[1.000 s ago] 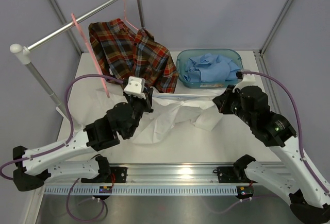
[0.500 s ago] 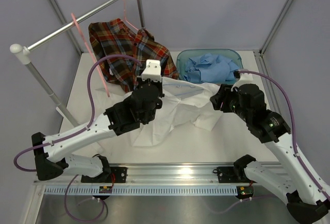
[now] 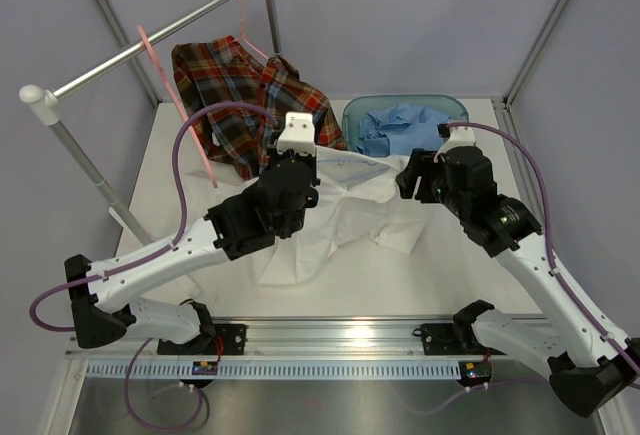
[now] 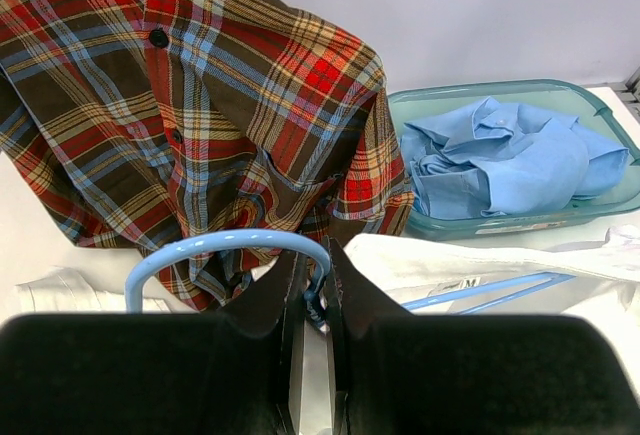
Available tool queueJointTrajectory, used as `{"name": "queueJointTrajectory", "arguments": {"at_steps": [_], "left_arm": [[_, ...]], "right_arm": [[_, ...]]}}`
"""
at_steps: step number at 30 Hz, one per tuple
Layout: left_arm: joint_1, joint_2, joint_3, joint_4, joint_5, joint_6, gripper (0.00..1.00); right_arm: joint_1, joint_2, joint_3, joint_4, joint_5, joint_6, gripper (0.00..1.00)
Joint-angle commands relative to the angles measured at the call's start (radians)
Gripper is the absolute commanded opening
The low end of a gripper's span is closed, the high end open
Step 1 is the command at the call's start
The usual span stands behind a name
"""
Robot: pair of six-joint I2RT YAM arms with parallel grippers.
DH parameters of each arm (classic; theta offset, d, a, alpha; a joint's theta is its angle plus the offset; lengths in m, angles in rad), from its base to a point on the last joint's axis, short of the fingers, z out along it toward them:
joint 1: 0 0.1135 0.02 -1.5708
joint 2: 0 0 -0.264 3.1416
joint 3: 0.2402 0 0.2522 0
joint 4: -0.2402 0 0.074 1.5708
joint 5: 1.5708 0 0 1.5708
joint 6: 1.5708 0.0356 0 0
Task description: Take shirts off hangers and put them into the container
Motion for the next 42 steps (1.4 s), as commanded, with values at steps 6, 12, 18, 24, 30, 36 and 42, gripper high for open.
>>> {"name": "queueJointTrajectory", "arguments": {"at_steps": [6, 12, 18, 24, 30, 36, 42], "left_arm": [[-0.005, -0.021, 0.012, 0.062, -0.016, 0.002, 0.00], [-0.005, -0.043, 0.003, 0.054, 0.008, 0.002, 0.00], [-0.006, -0.086, -0.034, 0.018, 0.029, -0.014, 0.00], [-0.006, -0.175, -0.099, 0.010, 0.104, -0.004, 0.00], [-0.006, -0.259, -0.161, -0.008, 0.153, 0.056, 0.00], [-0.005, -0.328, -0.210, -0.016, 0.189, 0.101, 0.00], [-0.005, -0.403, -0.251, 0.126, 0.290, 0.095, 0.00]], "right_arm": [[-0.008, 0.076, 0.086, 0.142, -0.010, -0.020, 0.65], [-0.008, 0.129, 0.102, 0.163, 0.001, -0.020, 0.50], [-0.008, 0.151, 0.099, 0.159, 0.093, -0.041, 0.19], [-0.012, 0.166, 0.097, 0.134, 0.195, -0.057, 0.00], [-0.032, 0.166, 0.120, 0.088, 0.248, -0.061, 0.00], [-0.086, 0.151, 0.134, 0.045, 0.235, -0.069, 0.00], [-0.091, 0.131, 0.061, 0.061, 0.102, -0.063, 0.00]]}}
